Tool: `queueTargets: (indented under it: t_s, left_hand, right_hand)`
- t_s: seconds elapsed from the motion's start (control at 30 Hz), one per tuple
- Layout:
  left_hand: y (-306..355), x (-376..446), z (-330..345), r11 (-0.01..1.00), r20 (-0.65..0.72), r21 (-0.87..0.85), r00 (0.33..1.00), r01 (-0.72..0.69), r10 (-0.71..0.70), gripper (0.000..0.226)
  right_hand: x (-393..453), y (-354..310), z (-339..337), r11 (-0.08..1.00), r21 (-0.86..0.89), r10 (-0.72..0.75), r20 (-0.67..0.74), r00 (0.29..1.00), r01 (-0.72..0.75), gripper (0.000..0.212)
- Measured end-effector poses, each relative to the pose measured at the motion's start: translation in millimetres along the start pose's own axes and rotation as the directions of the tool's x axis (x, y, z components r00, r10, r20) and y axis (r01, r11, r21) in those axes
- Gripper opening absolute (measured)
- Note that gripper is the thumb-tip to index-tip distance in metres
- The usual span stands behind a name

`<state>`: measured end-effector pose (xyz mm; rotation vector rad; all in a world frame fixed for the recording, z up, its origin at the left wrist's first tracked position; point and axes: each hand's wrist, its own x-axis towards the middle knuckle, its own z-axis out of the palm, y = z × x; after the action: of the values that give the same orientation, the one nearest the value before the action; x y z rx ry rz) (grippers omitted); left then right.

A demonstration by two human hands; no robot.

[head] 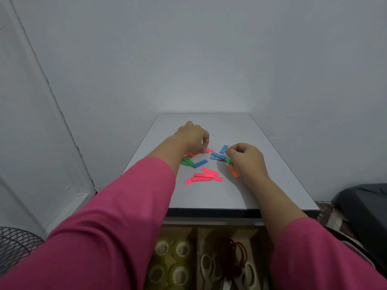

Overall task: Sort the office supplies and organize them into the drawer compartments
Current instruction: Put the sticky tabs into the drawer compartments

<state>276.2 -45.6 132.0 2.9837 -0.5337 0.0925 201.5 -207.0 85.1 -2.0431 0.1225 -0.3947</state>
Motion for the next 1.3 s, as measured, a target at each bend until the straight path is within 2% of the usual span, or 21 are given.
queueTargets:
  t_s: [0.17,0.27,0.37,0.47,0.57,0.7,0.8,0.93,1.17,1.3]
  left_hand:
    - [4.1,-0.4,0.8,0.985,0.011,-0.170,1.000,0.027,-0.025,0.009]
    - [8.6,1.4,3.0,0.979,0.055,-0.189,0.997,0.069,-0.060,0.016]
    - [10.1,5.8,5.4,0.964,0.115,-0.228,0.987,0.138,-0.114,0.003]
    - [12.1,6.4,5.1,0.959,0.134,-0.221,0.980,0.176,-0.149,0.008]
    - [12.7,6.5,5.9,0.959,0.141,-0.234,0.982,0.159,-0.129,0.002]
    - [13.8,6.3,5.2,0.952,0.140,-0.262,0.982,0.159,-0.125,0.013]
    - [16.3,5.9,3.5,0.960,0.161,-0.223,0.978,0.170,-0.136,0.018]
    - [18.4,3.5,1.7,0.973,0.165,-0.183,0.980,0.141,-0.110,0.007]
    - [17.6,-2.6,1.9,0.937,0.139,-0.328,0.987,0.120,-0.078,0.012]
    - [14.4,-3.1,6.6,0.939,0.113,-0.329,0.991,0.104,-0.070,0.010]
  right_hand:
    - [0.2,0.4,0.3,1.000,-0.002,0.000,-0.001,1.000,0.000,0.018]
    - [0.6,0.4,0.6,1.000,-0.009,-0.003,-0.003,1.000,0.003,0.018]
    - [1.1,0.3,1.1,1.000,-0.014,-0.005,-0.006,1.000,0.005,0.018]
    - [0.8,0.2,0.5,1.000,-0.013,-0.008,-0.008,1.000,0.008,0.018]
    - [0.3,0.3,0.6,1.000,-0.012,-0.009,-0.007,1.000,0.009,0.018]
    - [0.5,0.0,1.1,1.000,-0.014,-0.021,-0.010,1.000,0.021,0.018]
    - [0.3,-0.1,0.7,1.000,-0.014,-0.019,-0.008,1.000,0.019,0.018]
    - [0.5,0.7,1.0,1.000,-0.015,-0.016,-0.011,1.000,0.016,0.019]
    - [0.3,0.0,0.5,1.000,-0.003,-0.018,-0.017,1.000,0.018,0.018]
    - [0.3,-0.4,1.0,1.000,-0.007,-0.018,-0.019,1.000,0.018,0.018]
